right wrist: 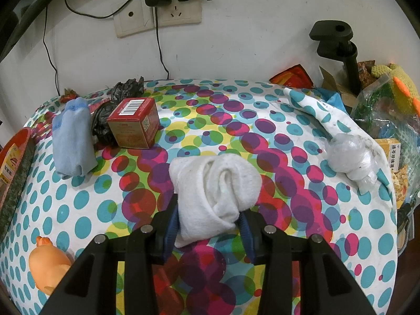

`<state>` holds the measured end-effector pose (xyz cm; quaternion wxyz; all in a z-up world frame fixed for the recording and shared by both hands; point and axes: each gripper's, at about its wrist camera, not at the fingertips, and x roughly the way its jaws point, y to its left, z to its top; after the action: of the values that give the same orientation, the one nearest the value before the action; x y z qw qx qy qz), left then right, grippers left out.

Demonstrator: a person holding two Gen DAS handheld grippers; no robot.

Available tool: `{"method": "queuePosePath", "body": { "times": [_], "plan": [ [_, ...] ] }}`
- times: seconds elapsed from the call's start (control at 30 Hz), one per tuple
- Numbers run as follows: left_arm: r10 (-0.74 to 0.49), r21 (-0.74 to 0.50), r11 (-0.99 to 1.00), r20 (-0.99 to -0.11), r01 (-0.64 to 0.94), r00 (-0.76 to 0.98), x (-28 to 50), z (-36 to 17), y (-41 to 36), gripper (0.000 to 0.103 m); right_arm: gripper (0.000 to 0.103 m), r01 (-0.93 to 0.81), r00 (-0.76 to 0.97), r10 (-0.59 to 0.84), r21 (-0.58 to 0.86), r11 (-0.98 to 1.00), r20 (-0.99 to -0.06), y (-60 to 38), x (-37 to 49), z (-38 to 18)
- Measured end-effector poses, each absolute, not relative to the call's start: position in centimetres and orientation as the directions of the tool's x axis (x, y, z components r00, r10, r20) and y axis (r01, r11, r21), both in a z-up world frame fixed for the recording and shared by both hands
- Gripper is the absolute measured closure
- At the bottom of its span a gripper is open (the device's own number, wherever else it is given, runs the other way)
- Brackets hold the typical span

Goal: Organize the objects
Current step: 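Carry the white sock to the red tray and open the left gripper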

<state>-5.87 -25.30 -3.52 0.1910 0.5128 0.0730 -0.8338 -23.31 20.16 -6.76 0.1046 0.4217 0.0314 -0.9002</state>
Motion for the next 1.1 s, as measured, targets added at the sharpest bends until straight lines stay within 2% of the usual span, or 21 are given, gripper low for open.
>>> {"method": "queuePosePath", "body": {
  "times": [0.53, 0.63, 0.7, 0.87, 1.1],
  "plan": [
    [-0.251, 0.089, -0.920, -0.881, 0.381, -0.402, -5.5, -4.2, -26.1, 0.061, 0.060, 0.214, -0.625, -0.151, 0.017, -0.977, -0.766, 20.0, -23.2, -6.7],
    [-0.259, 0.093, -0.920, -0.874, 0.382, -0.412, -5.3, -4.1, -26.1, 0.051, 0.060, 0.214, -0.626, -0.148, 0.014, -0.977, -0.766, 20.0, -23.2, -6.7],
    [-0.270, 0.102, -0.919, -0.867, 0.380, -0.420, -5.1, -3.8, -26.0, 0.037, 0.060, 0.213, -0.626, -0.148, 0.015, -0.977, -0.766, 20.0, -23.2, -6.7],
    [-0.298, 0.137, -0.924, -0.844, 0.357, -0.447, -4.5, -3.1, -25.4, 0.029, 0.060, 0.214, -0.628, -0.140, 0.003, -0.977, -0.766, 20.0, -23.2, -6.7],
    [-0.263, 0.077, -0.932, -0.818, 0.355, -0.511, -2.9, -1.9, -25.2, 0.016, 0.061, 0.214, -0.638, -0.112, -0.035, -0.976, -0.761, 19.6, -23.0, -6.6]
  ]
}}
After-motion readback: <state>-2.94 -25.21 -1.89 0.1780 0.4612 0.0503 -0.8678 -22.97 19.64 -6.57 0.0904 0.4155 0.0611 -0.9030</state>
